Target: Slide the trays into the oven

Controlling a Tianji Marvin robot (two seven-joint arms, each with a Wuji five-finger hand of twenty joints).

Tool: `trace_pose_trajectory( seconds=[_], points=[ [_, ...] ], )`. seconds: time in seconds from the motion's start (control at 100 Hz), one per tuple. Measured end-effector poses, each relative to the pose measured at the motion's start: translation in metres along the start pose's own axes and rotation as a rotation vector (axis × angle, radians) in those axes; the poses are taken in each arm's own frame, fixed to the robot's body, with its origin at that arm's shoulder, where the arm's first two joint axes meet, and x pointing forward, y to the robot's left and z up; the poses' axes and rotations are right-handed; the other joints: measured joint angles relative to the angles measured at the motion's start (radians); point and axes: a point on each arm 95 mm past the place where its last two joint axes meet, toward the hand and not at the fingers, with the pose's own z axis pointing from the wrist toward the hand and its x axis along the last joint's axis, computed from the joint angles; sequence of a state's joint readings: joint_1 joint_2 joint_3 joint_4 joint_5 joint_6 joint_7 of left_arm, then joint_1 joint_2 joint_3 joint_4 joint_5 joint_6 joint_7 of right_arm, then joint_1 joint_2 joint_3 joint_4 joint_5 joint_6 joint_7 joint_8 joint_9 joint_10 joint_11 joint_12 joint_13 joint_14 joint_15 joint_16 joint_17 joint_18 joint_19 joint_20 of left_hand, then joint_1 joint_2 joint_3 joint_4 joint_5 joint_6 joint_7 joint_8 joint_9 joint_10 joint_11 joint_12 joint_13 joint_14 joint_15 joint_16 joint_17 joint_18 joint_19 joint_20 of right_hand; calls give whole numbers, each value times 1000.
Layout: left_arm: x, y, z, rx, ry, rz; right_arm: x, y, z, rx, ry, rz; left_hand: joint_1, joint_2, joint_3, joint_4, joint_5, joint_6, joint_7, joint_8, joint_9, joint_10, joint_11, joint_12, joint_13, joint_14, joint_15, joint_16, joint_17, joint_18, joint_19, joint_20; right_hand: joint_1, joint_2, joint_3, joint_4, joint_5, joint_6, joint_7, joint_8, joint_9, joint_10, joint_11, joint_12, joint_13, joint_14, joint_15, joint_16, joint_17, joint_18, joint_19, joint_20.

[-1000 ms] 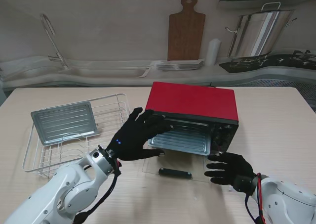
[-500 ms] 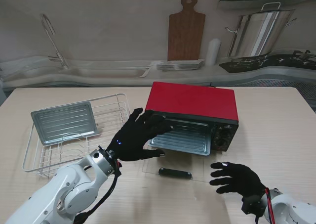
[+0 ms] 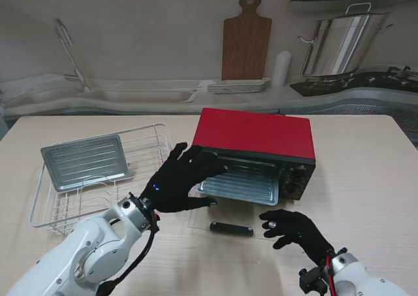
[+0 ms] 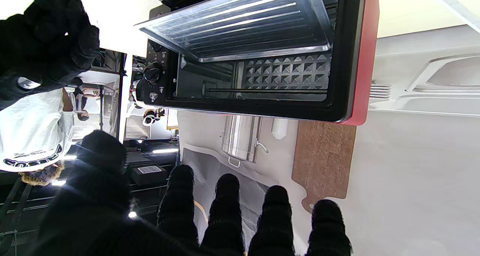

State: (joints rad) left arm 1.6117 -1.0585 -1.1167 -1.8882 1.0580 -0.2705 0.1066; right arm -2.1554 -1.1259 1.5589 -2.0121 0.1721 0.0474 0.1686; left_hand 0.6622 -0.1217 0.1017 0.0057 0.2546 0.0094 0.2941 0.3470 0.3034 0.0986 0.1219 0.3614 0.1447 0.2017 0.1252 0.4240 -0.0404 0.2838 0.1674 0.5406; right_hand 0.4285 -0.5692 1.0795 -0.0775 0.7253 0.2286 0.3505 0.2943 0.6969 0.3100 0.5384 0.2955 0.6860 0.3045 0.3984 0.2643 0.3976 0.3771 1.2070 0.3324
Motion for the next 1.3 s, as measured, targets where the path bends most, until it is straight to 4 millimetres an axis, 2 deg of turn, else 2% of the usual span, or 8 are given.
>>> trace_pose_trajectory(
  seconds=[0.31,0.43,0.6,1.01,1.15,1.16,1.2,1.3],
  points=[
    [-1,-1,0,0,-9,4,12,-26,18,-13,104,-234,0,0,0,0,0,0,0,0,0,0,0,0,0,0,0,0,0,0,0,0,0,42,-2,11,-34,-20,-7,1,-43,-24,-39,-1,-74,-39,-28,-1,-78,-42,-75,0],
    [-1,-2,-1,1,-10,4,11,-35,27,-42,139,-401,0,0,0,0,0,0,0,0,0,0,0,0,0,0,0,0,0,0,0,0,-4,75,-5,11,-54,-25,7,4,-58,-34,-48,-1,-82,-50,-40,-3,-103,-51,-86,0],
    [-1,-2,-1,0,-14,3,12,-44,34,-30,155,-418,0,0,0,0,0,0,0,0,0,0,0,0,0,0,0,0,0,0,0,0,-4,90,-4,11,-54,-25,7,4,-58,-34,-48,-1,-82,-51,-40,-3,-103,-58,-86,0],
    [-2,-1,-3,0,-20,1,16,-68,51,33,167,-633,0,0,0,0,0,0,0,0,0,0,0,0,0,0,0,0,0,0,0,0,-16,124,-39,11,-81,-34,31,4,-58,-47,-46,-1,-77,-72,-49,-11,-103,-68,-104,-1],
    [-2,-1,-4,0,-23,-1,15,-73,59,50,151,-677,0,0,0,0,0,0,0,0,0,0,0,0,0,0,0,0,0,0,0,0,-16,150,-65,13,-119,-36,18,-9,-87,-64,-98,-27,-124,-104,-134,-53,-161,-127,-192,-37],
    [-2,-1,-4,0,-23,-1,15,-73,60,52,149,-681,0,0,0,0,0,0,0,0,0,0,0,0,0,0,0,0,0,0,0,0,-16,150,-68,33,-119,-36,16,-9,-95,-65,-104,-29,-144,-108,-150,-56,-168,-131,-203,-40],
    [-2,0,-5,0,-24,-1,15,-73,62,61,140,-694,0,0,0,0,0,0,0,0,0,0,0,0,0,0,0,0,0,0,0,0,-30,164,-83,59,-143,-36,17,-19,-109,-65,-126,-41,-168,-116,-175,-74,-195,-149,-235,-54],
    [-2,0,-6,0,-25,-1,13,-74,67,84,113,-732,0,0,0,0,0,0,0,0,0,0,0,0,0,0,0,0,0,0,0,0,-51,187,-121,62,-165,-36,5,-48,-137,-72,-194,-67,-206,-135,-255,-106,-241,-182,-302,-95]
  ],
)
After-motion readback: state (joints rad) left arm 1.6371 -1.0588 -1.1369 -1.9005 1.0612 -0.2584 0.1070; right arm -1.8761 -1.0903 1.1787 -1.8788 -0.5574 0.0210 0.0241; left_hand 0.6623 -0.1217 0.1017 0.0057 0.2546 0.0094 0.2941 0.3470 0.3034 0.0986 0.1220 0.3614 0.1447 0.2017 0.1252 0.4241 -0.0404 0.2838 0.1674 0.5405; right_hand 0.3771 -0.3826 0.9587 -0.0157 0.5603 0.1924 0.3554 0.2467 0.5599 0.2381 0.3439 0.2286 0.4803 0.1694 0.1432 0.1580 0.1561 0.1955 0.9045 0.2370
